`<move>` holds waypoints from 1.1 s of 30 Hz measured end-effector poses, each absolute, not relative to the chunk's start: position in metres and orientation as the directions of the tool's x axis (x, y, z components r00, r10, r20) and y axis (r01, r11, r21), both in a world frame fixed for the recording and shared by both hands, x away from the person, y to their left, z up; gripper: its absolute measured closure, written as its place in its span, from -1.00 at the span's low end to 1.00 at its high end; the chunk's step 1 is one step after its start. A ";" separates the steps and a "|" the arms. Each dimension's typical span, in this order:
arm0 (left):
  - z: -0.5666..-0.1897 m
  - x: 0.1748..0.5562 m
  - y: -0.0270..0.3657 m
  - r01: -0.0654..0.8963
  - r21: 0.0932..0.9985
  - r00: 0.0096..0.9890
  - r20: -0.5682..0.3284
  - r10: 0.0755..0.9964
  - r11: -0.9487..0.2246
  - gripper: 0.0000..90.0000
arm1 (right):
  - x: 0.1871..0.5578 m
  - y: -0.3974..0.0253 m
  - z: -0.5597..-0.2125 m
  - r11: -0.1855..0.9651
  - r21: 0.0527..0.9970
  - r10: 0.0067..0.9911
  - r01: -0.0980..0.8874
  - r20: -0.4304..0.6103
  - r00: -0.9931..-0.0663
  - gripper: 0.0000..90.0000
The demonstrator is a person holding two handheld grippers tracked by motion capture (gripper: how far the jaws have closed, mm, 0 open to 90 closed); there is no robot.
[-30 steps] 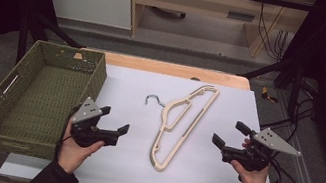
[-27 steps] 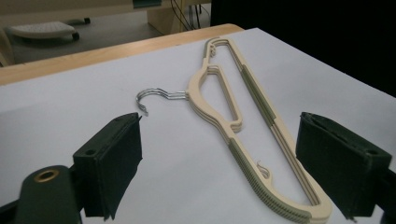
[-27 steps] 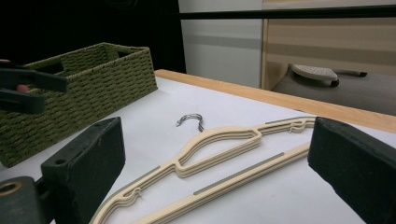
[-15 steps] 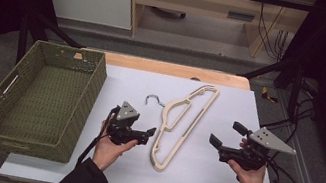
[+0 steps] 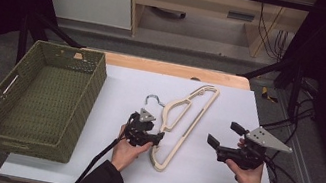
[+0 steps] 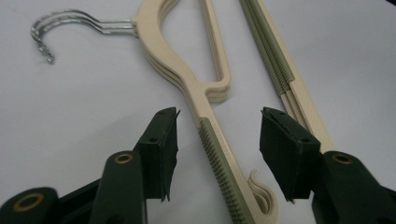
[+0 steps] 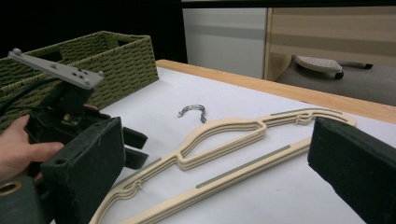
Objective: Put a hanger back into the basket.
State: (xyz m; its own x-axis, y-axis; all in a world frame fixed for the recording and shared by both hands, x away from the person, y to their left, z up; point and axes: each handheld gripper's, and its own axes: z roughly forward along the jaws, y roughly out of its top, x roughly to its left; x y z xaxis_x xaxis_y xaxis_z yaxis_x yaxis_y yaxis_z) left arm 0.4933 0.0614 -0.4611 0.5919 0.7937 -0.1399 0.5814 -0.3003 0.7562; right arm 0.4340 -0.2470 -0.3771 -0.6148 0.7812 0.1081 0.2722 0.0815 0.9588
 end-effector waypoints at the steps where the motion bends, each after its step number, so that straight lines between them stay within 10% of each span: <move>1: -0.464 0.494 0.059 0.587 0.750 0.591 -0.141 0.794 -0.304 0.10 | 0.434 -0.247 -0.377 0.084 0.958 0.780 0.275 0.109 -0.617 -0.90; 33: -0.467 0.500 0.050 0.638 0.714 0.476 -0.072 0.877 -0.288 0.73 | 0.439 -0.239 -0.384 0.108 0.949 0.772 0.298 0.109 -0.626 -0.90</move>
State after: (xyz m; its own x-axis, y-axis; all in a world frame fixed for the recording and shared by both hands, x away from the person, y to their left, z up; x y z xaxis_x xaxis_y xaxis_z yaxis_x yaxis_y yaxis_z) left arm 0.5000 0.0505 -0.4673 0.4755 0.8768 -0.0717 0.6381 -0.2877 0.7141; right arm 0.4395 -0.2387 -0.3841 -0.6264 0.7719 0.1091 0.2979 0.1077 0.9485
